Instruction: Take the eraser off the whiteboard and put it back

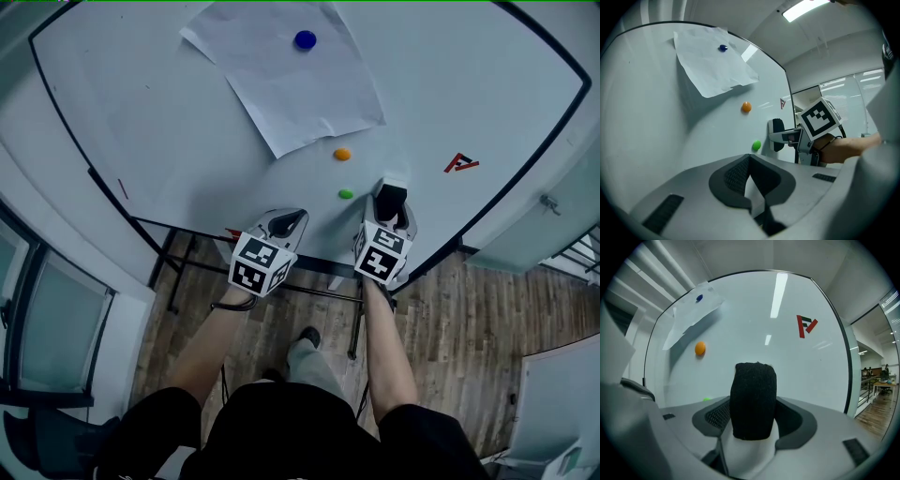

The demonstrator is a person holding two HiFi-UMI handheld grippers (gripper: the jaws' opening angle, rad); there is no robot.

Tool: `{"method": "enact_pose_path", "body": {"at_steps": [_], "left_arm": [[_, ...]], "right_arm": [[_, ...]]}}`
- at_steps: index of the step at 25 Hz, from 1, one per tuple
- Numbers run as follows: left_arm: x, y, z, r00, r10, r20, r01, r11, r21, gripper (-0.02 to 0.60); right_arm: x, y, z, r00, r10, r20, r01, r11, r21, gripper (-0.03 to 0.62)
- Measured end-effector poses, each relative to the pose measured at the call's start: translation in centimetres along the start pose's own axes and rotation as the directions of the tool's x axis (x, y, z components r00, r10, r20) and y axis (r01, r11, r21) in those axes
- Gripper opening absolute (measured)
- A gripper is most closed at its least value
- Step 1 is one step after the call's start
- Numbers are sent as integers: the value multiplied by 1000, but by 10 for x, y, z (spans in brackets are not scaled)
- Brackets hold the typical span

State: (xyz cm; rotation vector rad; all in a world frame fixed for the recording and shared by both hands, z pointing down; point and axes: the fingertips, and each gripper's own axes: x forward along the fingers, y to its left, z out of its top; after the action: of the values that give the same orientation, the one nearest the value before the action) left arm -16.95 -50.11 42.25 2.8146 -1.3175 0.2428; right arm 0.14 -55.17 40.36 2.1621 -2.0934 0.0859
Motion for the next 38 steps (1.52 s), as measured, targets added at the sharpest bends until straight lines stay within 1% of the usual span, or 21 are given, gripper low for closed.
{"method": "enact_pose_path", "body": {"at_steps": [10, 16, 22, 24, 27, 31, 34, 38], "left_arm": [[-24, -16, 0, 1000, -4, 7, 4, 1000, -2, 12], [-33, -31, 1, 1000, -5, 14, 5, 1000, -13, 12], [-35, -54, 2, 1000, 3, 20, -3, 1000, -12, 12], [-37, -56, 2, 1000, 19, 15, -18, 1000, -20, 12], [-39, -65, 5, 999, 41, 13, -41, 999, -30, 12], [-40, -93, 7, 998, 62, 6, -61, 998, -31, 12], [-45, -116, 9, 996, 91, 1, -90, 995, -37, 12], [-51, -146, 8, 991, 132, -6, -132, 990, -47, 12]], "right_arm": [[-35, 1, -15, 999, 45, -21, -45, 999, 5, 273], [-60, -11, -30, 997, 64, -38, -64, 998, 3, 273], [-73, -28, -42, 992, 113, -64, -113, 994, 8, 267], [-78, -34, -45, 989, 131, -70, -131, 991, 17, 250], [-88, -47, -48, 987, 144, -72, -143, 990, 20, 193], [-107, -74, -56, 985, 158, -75, -159, 987, 1, 156], [-124, -93, -57, 980, 186, -74, -186, 982, -3, 110], [-149, -122, -60, 971, 223, -82, -225, 974, -16, 73]]}}
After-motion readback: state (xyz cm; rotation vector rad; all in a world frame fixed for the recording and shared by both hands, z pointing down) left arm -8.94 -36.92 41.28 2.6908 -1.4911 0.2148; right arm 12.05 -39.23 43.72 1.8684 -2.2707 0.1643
